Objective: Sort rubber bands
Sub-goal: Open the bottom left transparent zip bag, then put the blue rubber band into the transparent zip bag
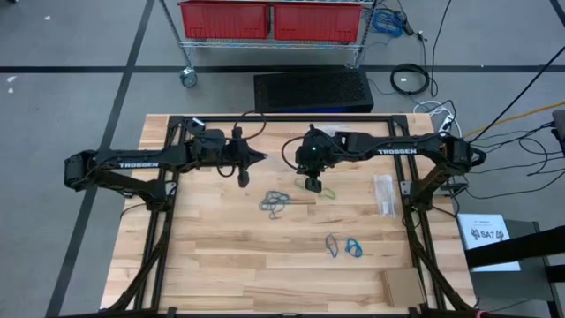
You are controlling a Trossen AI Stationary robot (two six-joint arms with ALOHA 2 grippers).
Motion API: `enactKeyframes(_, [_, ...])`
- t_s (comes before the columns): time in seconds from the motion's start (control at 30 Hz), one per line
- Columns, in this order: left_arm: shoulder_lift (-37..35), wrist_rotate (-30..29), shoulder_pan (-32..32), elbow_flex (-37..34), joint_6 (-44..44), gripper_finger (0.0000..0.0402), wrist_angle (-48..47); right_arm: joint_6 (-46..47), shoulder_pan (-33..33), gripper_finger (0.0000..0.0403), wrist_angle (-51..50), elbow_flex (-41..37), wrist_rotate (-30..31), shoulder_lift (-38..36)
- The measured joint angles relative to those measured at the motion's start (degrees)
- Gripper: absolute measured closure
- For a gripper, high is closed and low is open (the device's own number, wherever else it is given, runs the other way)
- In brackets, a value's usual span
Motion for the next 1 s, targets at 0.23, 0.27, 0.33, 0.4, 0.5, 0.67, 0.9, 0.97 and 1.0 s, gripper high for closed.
enactKeyframes(0.23, [0.2, -0.7, 0.4, -0.2, -0.1, 0.0402, 0.2, 1.5, 0.0, 0.0328, -3.3, -0.6, 0.6, -2.7])
enactKeyframes(0.27, [0.3, -0.7, 0.3, -0.5, -0.1, 0.0402, -0.3, 1.5, 0.0, 0.0318, -3.1, -0.5, 1.3, -4.0])
enactKeyframes(0.33, [0.4, -0.6, 0.3, -0.7, -0.1, 0.0402, -0.7, 1.5, 0.0, 0.0296, -3.3, -0.3, 3.0, -6.5])
enactKeyframes(0.4, [0.4, -0.6, 0.3, -0.6, -0.1, 0.0402, -0.1, 1.5, 0.0, 0.0277, -2.9, -0.2, 4.1, -8.1])
enactKeyframes(0.5, [0.4, -0.5, 0.3, -0.6, -0.1, 0.0402, -0.5, 1.5, 0.0, 0.0261, 0.3, -0.3, 4.1, -10.2])
enactKeyframes(0.67, [0.5, -0.4, 0.3, -0.6, 0.4, 0.0402, -0.5, 0.1, 0.5, 0.0282, 5.3, -0.2, 4.1, -10.6])
enactKeyframes(0.9, [0.5, -0.1, 1.2, -0.6, 0.8, 0.0402, -1.2, 0.0, 1.9, 0.0325, 1.9, -0.2, 4.0, -13.0])
enactKeyframes(0.97, [0.5, -0.1, 1.7, -0.7, 1.5, 0.0402, -1.3, 0.9, 2.6, 0.0313, 1.2, -0.2, 4.0, -14.3])
enactKeyframes(1.0, [0.5, -0.1, 1.9, -0.7, 1.5, 0.0402, -1.3, 1.4, 2.9, 0.0303, 1.0, -0.2, 4.0, -14.8])
